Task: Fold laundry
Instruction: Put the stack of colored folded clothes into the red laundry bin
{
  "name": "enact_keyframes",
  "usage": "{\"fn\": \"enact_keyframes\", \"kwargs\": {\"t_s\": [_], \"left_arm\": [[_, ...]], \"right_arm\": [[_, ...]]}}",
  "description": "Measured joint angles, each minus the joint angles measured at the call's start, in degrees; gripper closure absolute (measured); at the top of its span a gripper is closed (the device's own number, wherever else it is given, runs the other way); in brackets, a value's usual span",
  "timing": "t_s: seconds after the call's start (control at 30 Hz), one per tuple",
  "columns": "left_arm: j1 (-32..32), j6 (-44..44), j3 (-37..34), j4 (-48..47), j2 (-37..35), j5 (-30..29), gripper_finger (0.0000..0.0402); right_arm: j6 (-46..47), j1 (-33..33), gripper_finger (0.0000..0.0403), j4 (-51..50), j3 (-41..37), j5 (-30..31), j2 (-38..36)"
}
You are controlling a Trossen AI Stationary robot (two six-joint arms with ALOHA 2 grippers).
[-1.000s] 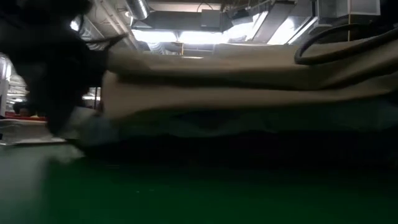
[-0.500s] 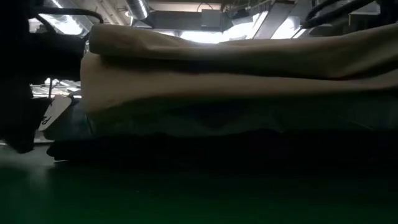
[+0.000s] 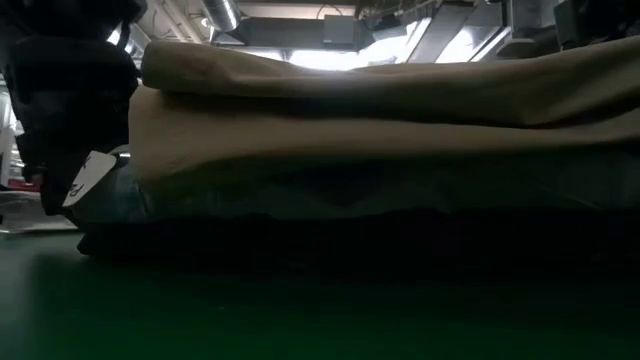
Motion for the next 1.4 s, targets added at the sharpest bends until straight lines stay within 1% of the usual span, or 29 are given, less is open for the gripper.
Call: {"fn": "enact_keyframes", "kwargs": {"t_s": [0.33,0.43,0.63,0.73,0.97,1.07,1.13,1.23,1.3,1.4], "left_arm": [[0.39,1.47,-0.01,2.1,0.02,-1.89,0.0241],[0.45,1.45,-0.01,3.78,0.02,-3.79,0.0241],[0.45,1.47,-0.01,4.03,0.13,-10.1,0.0241],[0.43,1.49,-0.01,4.12,1.11,-11.56,0.0241],[0.41,1.45,-0.01,8.11,5.88,-12.81,0.0241],[0.44,1.53,0.01,10.79,6.8,-12.92,0.0241],[0.48,1.52,0.01,10.94,6.82,-12.68,0.0243],[0.48,1.52,0.01,10.75,6.84,-12.52,0.0263],[0.48,1.52,0.01,10.68,6.88,-12.34,0.0286],[0.48,3.1,0.01,10.65,6.92,-12.12,0.0327]], "right_arm": [[0.3,0.02,0.0236,-0.02,0.0,-0.07,0.0],[0.31,0.02,0.0236,-0.03,0.0,-0.21,0.0],[0.37,0.04,0.0236,-0.02,0.02,-1.11,0.0],[0.39,0.04,0.0236,0.03,0.02,-1.18,0.0],[0.44,0.04,0.0236,0.5,0.04,-1.3,0.0],[0.5,0.04,0.0236,0.51,0.06,-2.02,0.0],[1.36,0.04,0.0236,0.24,0.53,-2.67,0.0],[3.41,0.04,0.0236,-2.16,2.34,-2.73,-0.57],[5.13,0.04,0.0236,-3.77,3.94,-2.54,-2.14],[6.71,0.1,0.0236,-4.7,4.74,-0.06,-6.01]]}}
